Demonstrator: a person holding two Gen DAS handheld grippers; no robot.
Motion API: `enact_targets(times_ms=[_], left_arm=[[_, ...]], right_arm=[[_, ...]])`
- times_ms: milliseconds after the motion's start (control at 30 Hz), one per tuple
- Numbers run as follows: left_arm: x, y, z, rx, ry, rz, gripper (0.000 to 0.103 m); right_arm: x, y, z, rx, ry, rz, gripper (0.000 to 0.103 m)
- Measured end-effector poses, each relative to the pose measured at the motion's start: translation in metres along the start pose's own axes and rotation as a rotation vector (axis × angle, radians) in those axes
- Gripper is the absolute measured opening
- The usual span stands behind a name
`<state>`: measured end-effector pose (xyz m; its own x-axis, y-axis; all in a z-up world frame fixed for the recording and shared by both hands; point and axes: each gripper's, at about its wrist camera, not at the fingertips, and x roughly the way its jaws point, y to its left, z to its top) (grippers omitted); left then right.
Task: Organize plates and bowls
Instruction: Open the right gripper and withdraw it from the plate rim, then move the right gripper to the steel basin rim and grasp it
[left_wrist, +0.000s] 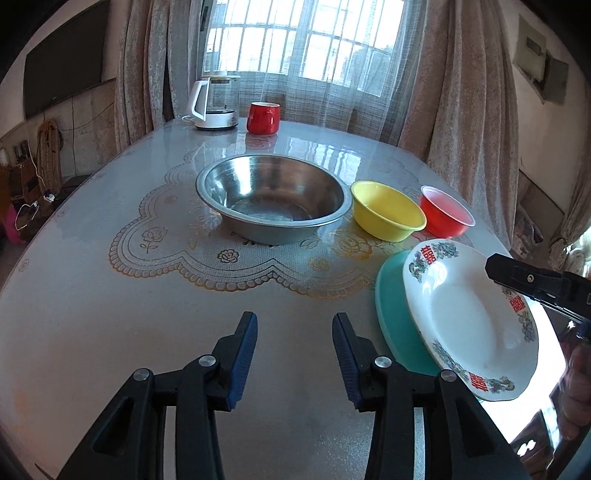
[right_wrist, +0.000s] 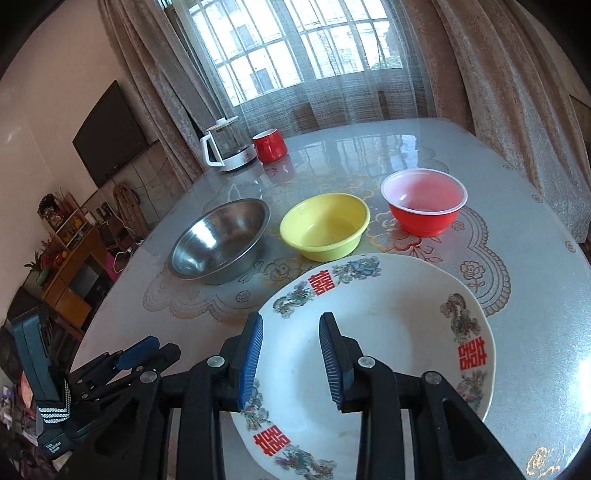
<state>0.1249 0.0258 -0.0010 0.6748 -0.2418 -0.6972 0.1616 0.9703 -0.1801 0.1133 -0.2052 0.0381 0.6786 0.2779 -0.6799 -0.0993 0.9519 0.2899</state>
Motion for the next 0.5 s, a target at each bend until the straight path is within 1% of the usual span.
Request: enact_targets(times_ms=[133,200,333,400,500], left_arm=[[0.006,0.030,0.018,-0.071,-0.001,0.041,0.044],[0.012,0.044,0.026,-0.102,0.006,0.055,0.047],[0.028,0.068,0.043,-0.189,0.037,0.045,0.050],[0.031,0.076,0.051,-0.221,0.022,0.037,0.050],[0.038,0.079,0.063,-0.227,0.002,0.030,0.055]], right_arm=[[0.030,0.017,0.017,0.035,0.054,0.071,0.032],[0.046,0.025,0.024,0.050,0.076,0.098,0.032],[0.079,0.033,0.040,0.102,0.122,0.122,0.033],[0.095,0.036,0.048,0.130,0.139,0.140,0.033],[0.117,0.036,0.060,0.159,0.155,0.128,0.033]])
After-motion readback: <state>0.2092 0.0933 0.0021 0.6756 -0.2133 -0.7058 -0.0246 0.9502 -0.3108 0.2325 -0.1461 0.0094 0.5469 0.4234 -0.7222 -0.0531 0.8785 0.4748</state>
